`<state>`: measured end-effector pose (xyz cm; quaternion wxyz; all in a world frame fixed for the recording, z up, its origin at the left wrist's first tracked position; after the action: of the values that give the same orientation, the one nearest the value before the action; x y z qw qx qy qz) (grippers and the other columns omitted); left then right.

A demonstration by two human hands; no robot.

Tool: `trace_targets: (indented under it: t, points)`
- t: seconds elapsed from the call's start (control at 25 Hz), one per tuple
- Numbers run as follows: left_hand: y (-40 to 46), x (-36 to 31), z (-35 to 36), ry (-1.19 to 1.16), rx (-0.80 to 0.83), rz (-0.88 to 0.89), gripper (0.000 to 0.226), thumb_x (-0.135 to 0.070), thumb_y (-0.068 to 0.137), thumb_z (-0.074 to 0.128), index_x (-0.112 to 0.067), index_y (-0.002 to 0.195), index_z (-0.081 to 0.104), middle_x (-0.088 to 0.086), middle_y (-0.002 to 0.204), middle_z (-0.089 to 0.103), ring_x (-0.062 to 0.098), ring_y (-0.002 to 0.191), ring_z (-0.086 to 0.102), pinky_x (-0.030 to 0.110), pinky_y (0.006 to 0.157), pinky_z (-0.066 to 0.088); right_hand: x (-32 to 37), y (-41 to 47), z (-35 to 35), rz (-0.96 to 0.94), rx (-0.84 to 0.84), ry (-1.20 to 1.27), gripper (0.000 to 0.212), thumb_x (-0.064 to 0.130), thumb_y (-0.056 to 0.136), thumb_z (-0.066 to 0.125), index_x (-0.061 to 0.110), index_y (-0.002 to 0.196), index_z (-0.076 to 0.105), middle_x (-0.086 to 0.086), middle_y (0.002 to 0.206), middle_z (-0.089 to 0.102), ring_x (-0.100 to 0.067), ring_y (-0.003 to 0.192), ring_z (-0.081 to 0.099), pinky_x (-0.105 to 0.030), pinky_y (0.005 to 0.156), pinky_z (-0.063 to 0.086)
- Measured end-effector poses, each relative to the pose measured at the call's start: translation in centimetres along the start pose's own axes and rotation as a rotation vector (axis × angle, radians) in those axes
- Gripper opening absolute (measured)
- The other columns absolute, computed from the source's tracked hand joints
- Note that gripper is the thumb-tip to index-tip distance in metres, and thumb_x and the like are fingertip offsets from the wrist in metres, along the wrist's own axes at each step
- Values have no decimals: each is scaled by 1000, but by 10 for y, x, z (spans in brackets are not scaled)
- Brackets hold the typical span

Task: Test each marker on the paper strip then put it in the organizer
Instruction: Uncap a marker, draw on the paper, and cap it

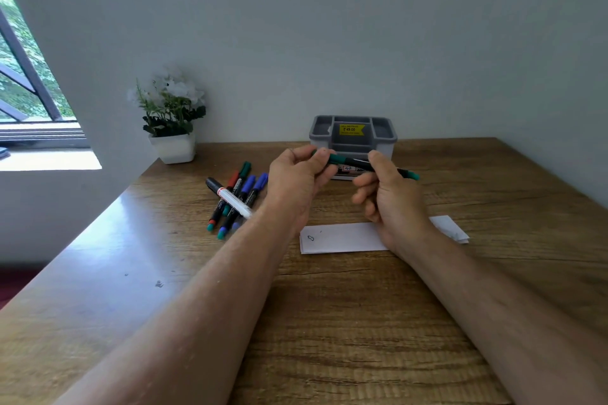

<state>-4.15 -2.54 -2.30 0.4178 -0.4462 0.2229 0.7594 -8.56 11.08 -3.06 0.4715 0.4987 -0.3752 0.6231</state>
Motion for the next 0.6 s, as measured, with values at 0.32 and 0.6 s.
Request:
trace_targets:
  t: [0.32,0.6]
  points:
    - [-8,-6,13,-21,-24,146,43,2,88,68,-13,123,46,19,113,64,25,85,74,35,79,61,5,-2,9,-73,123,-131,59,60,90,52,7,70,66,-3,49,57,-10,36,46,-21,36,33]
    - [-10,-34,5,157,-177,601,35,1,90,65,-18,113,48,9,105,68,18,90,72,33,80,60,6,-6,10,-78,145,-245,75,70,91,31,10,60,63,-8,51,56,-13,38,43,-20,36,34]
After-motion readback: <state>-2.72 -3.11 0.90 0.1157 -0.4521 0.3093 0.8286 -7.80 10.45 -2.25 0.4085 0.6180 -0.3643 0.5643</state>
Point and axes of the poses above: each hand's wrist, its own y-axis towards the middle knuckle, its own z-axis out of the palm, x = y × z, the point moved 3 cm from there along y, towards the middle knuckle
